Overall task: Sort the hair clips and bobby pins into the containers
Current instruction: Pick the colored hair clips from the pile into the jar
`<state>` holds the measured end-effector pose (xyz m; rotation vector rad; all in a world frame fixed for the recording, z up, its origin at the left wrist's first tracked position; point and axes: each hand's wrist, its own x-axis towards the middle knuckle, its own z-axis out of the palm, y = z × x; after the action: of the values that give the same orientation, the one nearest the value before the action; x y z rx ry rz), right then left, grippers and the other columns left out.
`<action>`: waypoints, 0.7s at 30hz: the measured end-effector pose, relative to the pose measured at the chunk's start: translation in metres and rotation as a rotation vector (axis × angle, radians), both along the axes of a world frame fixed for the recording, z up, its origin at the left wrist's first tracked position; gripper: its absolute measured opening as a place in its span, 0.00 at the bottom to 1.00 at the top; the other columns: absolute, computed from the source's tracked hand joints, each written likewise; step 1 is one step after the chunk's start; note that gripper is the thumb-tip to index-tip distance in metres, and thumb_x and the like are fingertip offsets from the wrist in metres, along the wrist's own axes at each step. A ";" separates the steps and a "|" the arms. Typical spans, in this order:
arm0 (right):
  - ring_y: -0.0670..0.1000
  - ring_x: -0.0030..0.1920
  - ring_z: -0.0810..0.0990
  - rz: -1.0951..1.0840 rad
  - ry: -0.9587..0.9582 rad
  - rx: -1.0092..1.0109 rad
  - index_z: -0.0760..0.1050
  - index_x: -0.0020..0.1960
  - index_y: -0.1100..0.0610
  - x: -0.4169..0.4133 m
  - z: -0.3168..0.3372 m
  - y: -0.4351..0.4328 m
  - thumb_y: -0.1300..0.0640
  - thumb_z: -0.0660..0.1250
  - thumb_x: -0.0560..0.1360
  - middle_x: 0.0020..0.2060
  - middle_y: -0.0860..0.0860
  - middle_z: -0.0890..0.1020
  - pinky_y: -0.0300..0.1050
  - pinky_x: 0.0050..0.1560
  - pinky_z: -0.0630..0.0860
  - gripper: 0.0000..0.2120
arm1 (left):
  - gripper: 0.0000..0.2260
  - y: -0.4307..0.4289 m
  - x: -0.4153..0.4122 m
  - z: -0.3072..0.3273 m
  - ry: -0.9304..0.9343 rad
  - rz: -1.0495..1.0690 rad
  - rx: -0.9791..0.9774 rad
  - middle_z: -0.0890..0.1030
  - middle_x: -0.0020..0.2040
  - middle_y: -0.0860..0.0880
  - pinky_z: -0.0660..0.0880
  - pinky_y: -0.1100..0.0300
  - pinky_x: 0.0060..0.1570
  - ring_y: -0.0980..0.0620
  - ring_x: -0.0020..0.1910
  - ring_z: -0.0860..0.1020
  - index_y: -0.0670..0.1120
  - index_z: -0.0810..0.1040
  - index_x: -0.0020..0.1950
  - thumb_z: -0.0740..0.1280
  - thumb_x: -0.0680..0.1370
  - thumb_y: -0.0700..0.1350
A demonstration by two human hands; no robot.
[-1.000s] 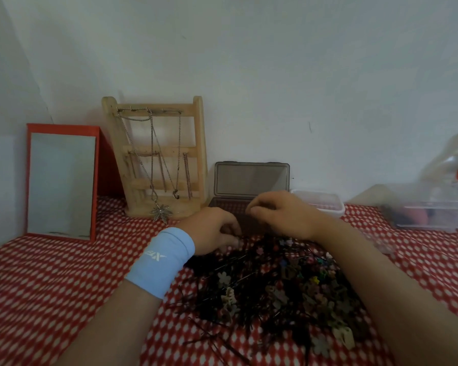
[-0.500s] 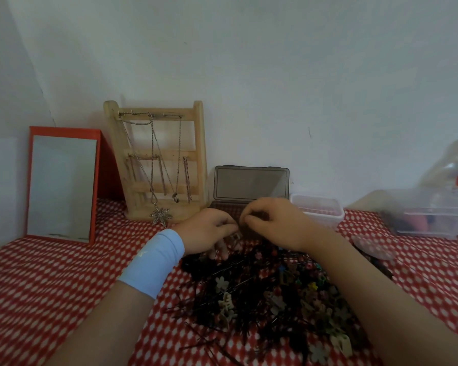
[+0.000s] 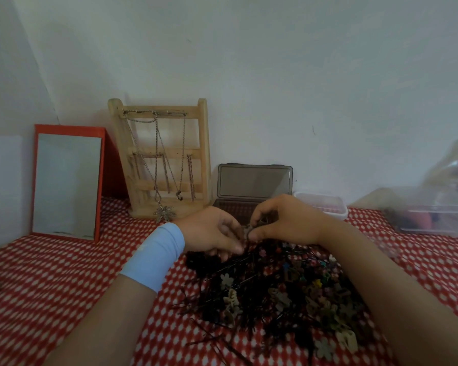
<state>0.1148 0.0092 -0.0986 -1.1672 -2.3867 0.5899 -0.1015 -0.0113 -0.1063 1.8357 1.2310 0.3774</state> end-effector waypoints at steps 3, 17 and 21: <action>0.38 0.46 0.81 -0.054 0.136 -0.008 0.84 0.45 0.46 0.003 0.001 0.005 0.47 0.77 0.72 0.42 0.40 0.84 0.43 0.55 0.77 0.05 | 0.12 -0.004 0.002 0.004 0.148 -0.049 -0.009 0.86 0.44 0.54 0.73 0.64 0.30 0.54 0.37 0.82 0.49 0.78 0.57 0.73 0.75 0.44; 0.40 0.49 0.78 -0.213 0.123 0.110 0.79 0.63 0.47 0.004 0.002 0.007 0.57 0.62 0.82 0.55 0.42 0.81 0.38 0.51 0.74 0.13 | 0.09 0.003 0.009 0.002 0.111 0.335 0.599 0.78 0.45 0.61 0.74 0.66 0.42 0.60 0.43 0.78 0.55 0.81 0.54 0.73 0.75 0.48; 0.50 0.62 0.78 -0.358 -0.116 0.297 0.74 0.70 0.43 0.008 -0.004 0.009 0.53 0.61 0.82 0.65 0.44 0.80 0.49 0.60 0.77 0.17 | 0.12 0.015 0.012 0.000 0.184 0.351 0.678 0.79 0.51 0.59 0.74 0.59 0.51 0.58 0.49 0.76 0.56 0.80 0.60 0.69 0.77 0.52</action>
<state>0.1225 0.0186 -0.1025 -1.4711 -2.1809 0.0504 -0.0896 0.0034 -0.1058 2.2442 1.7022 0.9280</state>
